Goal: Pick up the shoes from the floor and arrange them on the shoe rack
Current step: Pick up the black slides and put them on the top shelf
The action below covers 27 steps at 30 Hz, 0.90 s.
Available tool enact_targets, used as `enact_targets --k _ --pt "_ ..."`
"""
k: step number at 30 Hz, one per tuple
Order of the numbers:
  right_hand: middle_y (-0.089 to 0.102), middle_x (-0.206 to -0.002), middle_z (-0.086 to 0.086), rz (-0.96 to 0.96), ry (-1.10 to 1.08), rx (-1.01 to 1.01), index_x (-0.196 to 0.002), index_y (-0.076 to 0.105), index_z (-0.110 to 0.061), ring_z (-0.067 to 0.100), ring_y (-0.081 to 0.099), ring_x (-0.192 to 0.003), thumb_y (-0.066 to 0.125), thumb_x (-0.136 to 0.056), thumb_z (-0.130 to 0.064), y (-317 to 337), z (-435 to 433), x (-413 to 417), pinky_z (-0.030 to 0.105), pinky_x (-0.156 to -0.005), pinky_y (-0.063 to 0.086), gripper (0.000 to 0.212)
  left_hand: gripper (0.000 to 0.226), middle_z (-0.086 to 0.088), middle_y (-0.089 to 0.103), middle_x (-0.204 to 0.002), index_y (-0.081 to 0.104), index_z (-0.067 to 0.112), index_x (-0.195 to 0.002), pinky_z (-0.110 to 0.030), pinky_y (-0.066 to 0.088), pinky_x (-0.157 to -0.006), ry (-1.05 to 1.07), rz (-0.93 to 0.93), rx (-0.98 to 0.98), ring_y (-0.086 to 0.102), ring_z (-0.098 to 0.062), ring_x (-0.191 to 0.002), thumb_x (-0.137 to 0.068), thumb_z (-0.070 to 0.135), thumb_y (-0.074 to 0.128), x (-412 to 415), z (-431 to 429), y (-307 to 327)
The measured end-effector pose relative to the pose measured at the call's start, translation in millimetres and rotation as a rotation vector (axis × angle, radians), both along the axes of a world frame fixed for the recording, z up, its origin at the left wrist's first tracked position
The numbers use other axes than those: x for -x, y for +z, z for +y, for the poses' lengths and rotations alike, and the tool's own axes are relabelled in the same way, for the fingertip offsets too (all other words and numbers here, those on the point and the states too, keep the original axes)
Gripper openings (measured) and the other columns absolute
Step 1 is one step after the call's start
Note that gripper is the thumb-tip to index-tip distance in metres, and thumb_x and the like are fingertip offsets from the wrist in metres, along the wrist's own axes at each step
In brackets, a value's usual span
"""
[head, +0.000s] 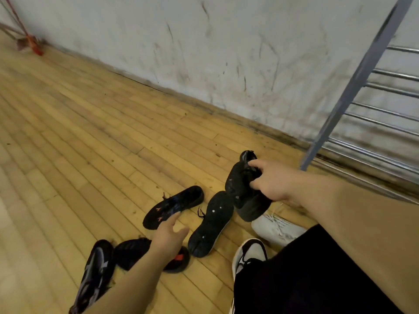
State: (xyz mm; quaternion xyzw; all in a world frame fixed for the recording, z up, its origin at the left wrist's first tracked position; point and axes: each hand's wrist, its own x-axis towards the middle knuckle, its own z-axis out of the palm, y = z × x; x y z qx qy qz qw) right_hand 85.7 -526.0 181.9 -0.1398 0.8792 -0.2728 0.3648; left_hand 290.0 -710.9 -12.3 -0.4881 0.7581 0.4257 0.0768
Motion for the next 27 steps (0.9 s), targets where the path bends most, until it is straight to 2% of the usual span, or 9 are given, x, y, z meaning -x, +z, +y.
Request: enact_targets --k 5,9,11,14,16,20,21,23,27 --pt "0.048 -0.153 0.004 0.078 0.215 -0.115 -0.161 0.028 -0.033 0.026 0.058 -0.118 0.065 -0.098 -0.026 -13.6 -9.2 10.5 0.04 -0.101 0.052 0.073 0.086 -0.007 0.036 -0.16 0.03 0.038 -0.157 -0.049 0.052 -0.102 -0.11 -0.192 0.017 0.053 -0.031 -0.13 -0.084 0.052 0.073 -6.3 -9.2 -60.6" --pt "0.045 -0.158 0.003 0.069 0.24 -0.135 -0.159 0.03 -0.039 0.026 0.054 -0.127 0.069 -0.096 -0.03 -21.6 -18.2 12.9 0.028 -0.086 0.048 0.075 0.079 -0.005 0.04 -0.153 0.028 0.041 -0.157 -0.049 0.05 -0.101 -0.187 -0.303 0.11 0.048 -0.032 -0.131 -0.087 0.057 0.062 -6.2 -18.4 -76.4" --pt "0.051 -0.153 0.005 0.042 0.26 -0.137 -0.16 0.029 -0.038 0.025 0.061 -0.121 0.069 -0.097 -0.027 -21.8 -22.0 12.6 0.026 -0.073 0.051 0.076 0.08 -0.004 0.038 -0.155 0.027 0.041 -0.158 -0.049 0.049 -0.101 -0.187 -0.288 0.116 0.046 -0.033 -0.132 -0.088 0.057 0.062 -4.5 -24.5 -82.0" --pt "0.068 -0.132 0.007 0.033 0.245 -0.144 -0.157 0.033 -0.042 0.025 0.071 -0.105 0.069 -0.097 -0.027 -22.0 -26.8 10.9 0.042 -0.083 0.06 0.072 0.081 -0.005 0.034 -0.16 0.024 0.039 -0.159 -0.045 0.049 -0.1 -0.175 -0.268 0.122 0.047 -0.031 -0.134 -0.091 0.051 0.064 -1.5 -37.3 -94.1" --pt "0.064 -0.138 0.005 0.037 0.217 -0.131 -0.155 0.037 -0.042 0.018 0.07 -0.095 0.068 -0.097 -0.026 -21.4 -29.7 10.0 0.035 -0.072 0.058 0.068 0.082 -0.005 0.032 -0.161 0.022 0.037 -0.16 -0.04 0.051 -0.096 -0.207 -0.247 0.164 0.049 -0.029 -0.133 -0.092 0.053 0.064 4.2 -45.5 -100.8" --pt "0.046 -0.157 0.005 0.094 0.175 -0.126 -0.156 0.038 -0.035 0.023 0.057 -0.126 0.064 -0.101 -0.022 -24.8 -35.3 11.9 0.022 -0.08 0.045 0.063 0.082 0.0 0.034 -0.162 0.024 0.037 -0.16 -0.05 0.042 -0.112 -0.288 -0.2 0.234 0.037 -0.032 -0.144 -0.091 0.054 0.065 35.0 -62.2 -107.9" --pt "0.045 -0.157 0.004 0.104 0.148 -0.125 -0.156 0.038 -0.034 0.024 0.055 -0.129 0.064 -0.101 -0.022 -26.4 -35.9 14.2 0.019 -0.074 0.043 0.062 0.081 0.002 0.035 -0.161 0.025 0.037 -0.16 -0.052 0.041 -0.112 -0.315 -0.19 0.255 0.037 -0.031 -0.144 -0.091 0.054 0.065 45.4 -65.3 -108.5" --pt "0.048 -0.155 0.004 0.142 0.103 -0.13 -0.155 0.04 -0.034 0.024 0.057 -0.118 0.064 -0.101 -0.025 -28.8 -35.2 18.8 0.014 -0.058 0.037 0.06 0.079 0.006 0.04 -0.158 0.028 0.037 -0.159 -0.052 0.042 -0.11 -0.358 -0.152 0.314 0.041 -0.029 -0.141 -0.091 0.054 0.066 66.4 -69.6 -110.0" --pt "0.057 -0.143 0.003 0.181 0.034 -0.091 -0.153 0.043 -0.032 0.019 0.056 -0.104 0.066 -0.1 -0.028 -30.0 -29.4 26.6 0.023 -0.066 0.042 0.058 0.079 0.002 0.05 -0.151 0.028 0.031 -0.159 -0.05 0.046 -0.105 -0.384 -0.137 0.359 0.047 -0.029 -0.135 -0.092 0.05 0.067 102.6 -76.2 -120.4"
